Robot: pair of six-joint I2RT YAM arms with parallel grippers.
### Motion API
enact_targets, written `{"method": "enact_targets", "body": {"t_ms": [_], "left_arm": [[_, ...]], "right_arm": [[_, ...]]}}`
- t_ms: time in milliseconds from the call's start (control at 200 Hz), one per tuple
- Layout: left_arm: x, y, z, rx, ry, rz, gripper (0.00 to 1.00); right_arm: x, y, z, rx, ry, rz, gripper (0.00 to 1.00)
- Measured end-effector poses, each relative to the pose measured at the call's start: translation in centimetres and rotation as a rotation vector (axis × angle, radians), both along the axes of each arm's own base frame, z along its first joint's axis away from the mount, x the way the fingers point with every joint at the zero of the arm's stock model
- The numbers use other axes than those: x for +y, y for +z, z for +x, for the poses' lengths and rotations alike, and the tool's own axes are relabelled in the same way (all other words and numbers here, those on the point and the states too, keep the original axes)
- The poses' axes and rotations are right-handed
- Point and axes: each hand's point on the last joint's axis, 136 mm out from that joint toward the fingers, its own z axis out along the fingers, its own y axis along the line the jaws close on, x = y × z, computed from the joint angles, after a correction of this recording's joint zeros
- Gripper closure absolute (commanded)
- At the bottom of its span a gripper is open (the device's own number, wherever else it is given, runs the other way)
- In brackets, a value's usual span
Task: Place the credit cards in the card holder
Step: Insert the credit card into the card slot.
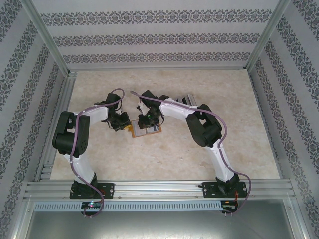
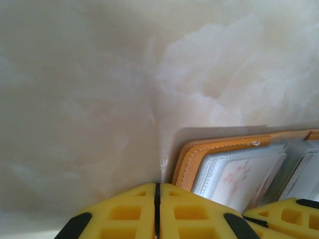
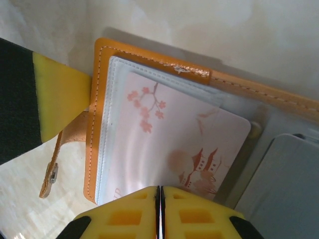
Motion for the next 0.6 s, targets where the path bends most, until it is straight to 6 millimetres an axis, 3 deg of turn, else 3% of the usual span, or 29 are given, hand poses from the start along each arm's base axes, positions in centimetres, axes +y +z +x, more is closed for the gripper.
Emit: {"method": "enact_targets", "body": {"t_ms": [100, 210, 465, 600], "left_arm": [[-0.1, 0.3, 0.2, -0.009, -0.006, 0.003, 0.68], [-0.1, 1.4, 0.8, -0.035, -0.015, 0.005, 0.57], [-0.3, 5.4, 1.6, -0.126, -0.022, -0.008, 0.51], [-0.6, 5.8, 1.2, -0.121, -0.047, 0.009, 0.5]], "right_arm": [[-0.2, -0.1, 0.2, 0.0, -0.006, 0.0, 0.86], [-0.2, -0.2, 0.1, 0.005, -0.005, 0.004, 0.86], [-0.2, -0.2, 0.2, 0.007, -0.012, 0.007, 0.86], [-0.2, -0.3, 0.1, 0.007, -0.013, 0.008, 0.86]]}}
